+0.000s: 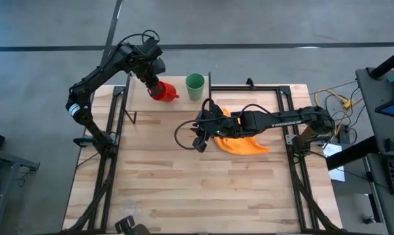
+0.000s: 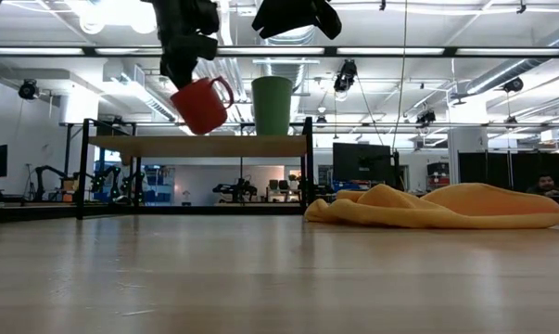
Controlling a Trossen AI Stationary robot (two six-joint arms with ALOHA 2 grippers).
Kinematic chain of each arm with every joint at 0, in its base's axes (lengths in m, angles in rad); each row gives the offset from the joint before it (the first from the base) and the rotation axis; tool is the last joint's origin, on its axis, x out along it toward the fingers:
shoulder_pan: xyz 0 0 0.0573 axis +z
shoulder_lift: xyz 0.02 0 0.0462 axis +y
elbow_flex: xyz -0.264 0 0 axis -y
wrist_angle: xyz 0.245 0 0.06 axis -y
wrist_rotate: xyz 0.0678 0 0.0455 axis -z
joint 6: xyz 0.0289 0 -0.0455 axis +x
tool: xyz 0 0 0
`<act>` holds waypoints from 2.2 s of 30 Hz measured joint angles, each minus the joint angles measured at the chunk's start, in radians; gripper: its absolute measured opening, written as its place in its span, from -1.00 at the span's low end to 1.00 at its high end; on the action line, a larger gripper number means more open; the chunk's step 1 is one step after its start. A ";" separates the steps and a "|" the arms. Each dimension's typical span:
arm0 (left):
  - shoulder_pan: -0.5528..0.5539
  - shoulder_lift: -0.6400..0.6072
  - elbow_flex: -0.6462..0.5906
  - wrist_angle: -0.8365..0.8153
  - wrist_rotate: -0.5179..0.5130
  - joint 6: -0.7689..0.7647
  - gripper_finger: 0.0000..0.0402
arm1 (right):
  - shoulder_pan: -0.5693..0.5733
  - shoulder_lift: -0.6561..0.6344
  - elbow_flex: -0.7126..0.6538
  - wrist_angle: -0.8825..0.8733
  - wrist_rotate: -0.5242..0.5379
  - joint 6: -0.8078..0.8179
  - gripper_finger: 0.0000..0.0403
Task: Stack small to large cups/mugs on shelf
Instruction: Put the red mug on the shelf, then put the transparent mug on the shelf
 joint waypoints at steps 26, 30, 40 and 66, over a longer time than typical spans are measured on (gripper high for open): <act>0.000 0.000 -0.071 0.038 -0.002 -0.001 -0.71 | 0.000 -0.001 0.000 -0.043 -0.003 -0.006 -0.59; -0.002 0.000 -0.068 0.053 -0.004 -0.002 -0.57 | 0.000 -0.001 0.000 -0.045 -0.003 -0.006 -0.59; -0.002 -0.002 -0.024 0.127 -0.032 -0.003 -0.54 | 0.000 -0.001 0.000 -0.045 -0.002 -0.006 -0.59; -0.430 -0.448 -0.082 -0.167 0.298 -0.720 -0.54 | -0.007 -0.001 0.000 -0.112 0.000 -0.112 -0.59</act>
